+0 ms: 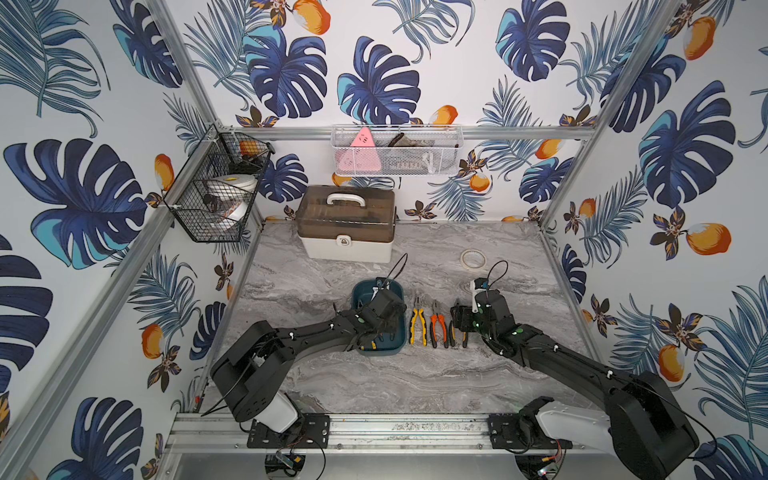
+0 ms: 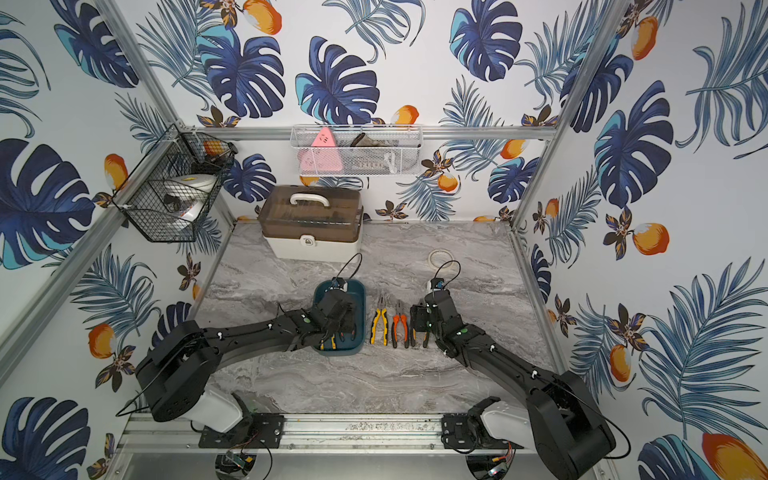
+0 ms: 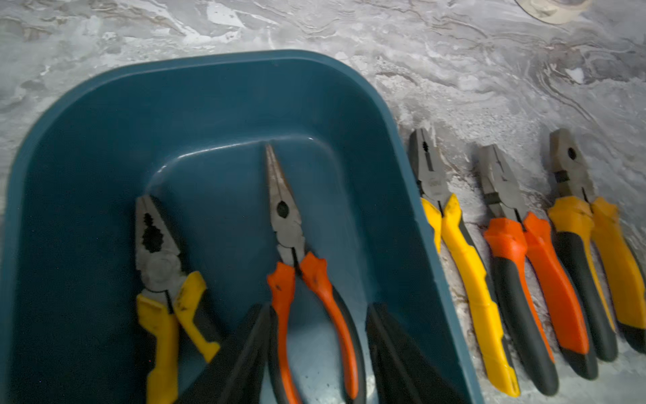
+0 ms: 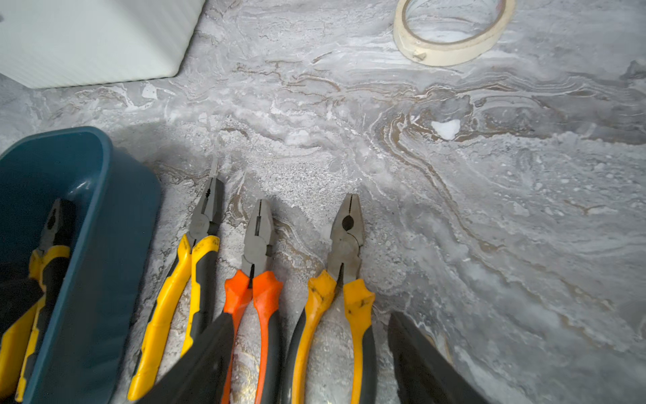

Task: Take the pliers out of the storage box
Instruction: Pick up the pliers from the storage box.

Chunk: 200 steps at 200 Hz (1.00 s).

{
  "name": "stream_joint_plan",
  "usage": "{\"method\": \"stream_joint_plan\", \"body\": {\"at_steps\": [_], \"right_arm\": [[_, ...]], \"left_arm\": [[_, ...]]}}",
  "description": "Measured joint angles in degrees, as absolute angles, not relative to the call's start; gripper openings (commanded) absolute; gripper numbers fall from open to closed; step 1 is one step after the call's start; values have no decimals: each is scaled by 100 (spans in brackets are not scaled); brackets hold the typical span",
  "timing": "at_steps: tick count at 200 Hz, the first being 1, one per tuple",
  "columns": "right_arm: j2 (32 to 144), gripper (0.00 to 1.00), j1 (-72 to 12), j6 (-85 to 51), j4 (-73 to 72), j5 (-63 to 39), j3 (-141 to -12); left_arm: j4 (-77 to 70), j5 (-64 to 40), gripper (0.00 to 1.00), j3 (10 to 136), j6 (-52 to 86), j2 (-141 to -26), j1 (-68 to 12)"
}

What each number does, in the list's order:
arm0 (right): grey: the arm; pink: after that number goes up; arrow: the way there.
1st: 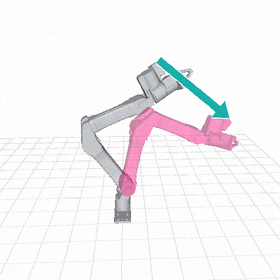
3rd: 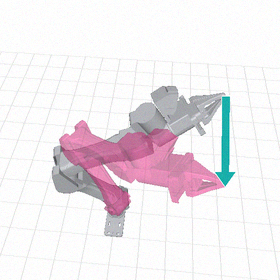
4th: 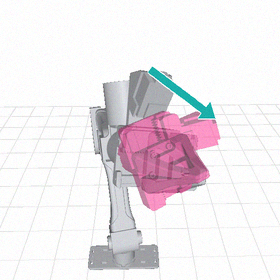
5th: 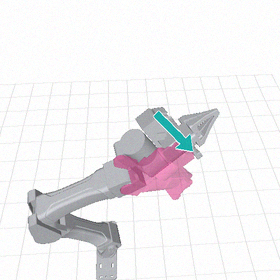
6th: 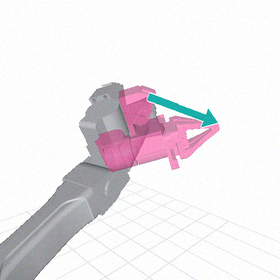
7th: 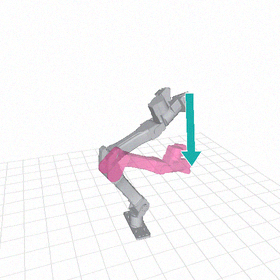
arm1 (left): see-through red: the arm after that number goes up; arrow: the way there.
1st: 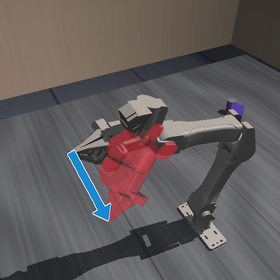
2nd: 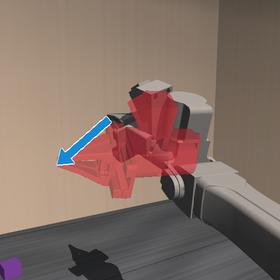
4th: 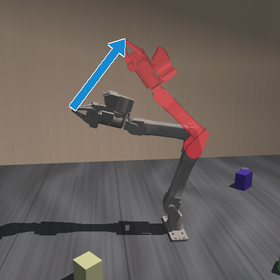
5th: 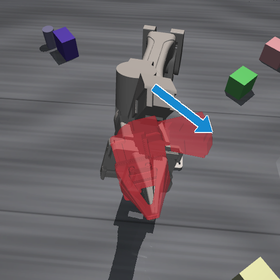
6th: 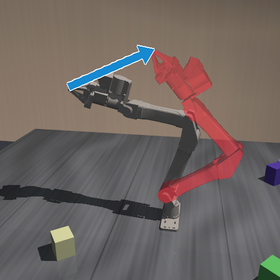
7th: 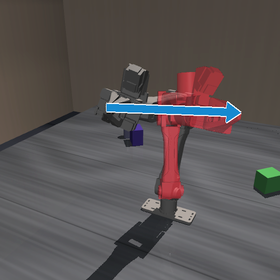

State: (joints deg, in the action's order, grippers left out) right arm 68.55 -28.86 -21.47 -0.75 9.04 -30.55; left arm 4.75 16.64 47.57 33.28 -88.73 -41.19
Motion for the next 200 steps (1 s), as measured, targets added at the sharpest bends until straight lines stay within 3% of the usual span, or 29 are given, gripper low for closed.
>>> {"method": "stream_joint_plan", "body": {"at_steps": [59,189,200], "right_arm": [[7032,73,-2888,-2169,-73,845,-3107],[7220,73,-2888,-2185,-54,679,-3251],[7240,73,-2888,-2185,-49,668,-3256]], "left_arm": [[779,1280,37,4805,3319,-9054,-3833],[692,1240,32,5030,3293,-9915,-3795],[685,1269,28,5074,3293,-9955,-3795]]}}
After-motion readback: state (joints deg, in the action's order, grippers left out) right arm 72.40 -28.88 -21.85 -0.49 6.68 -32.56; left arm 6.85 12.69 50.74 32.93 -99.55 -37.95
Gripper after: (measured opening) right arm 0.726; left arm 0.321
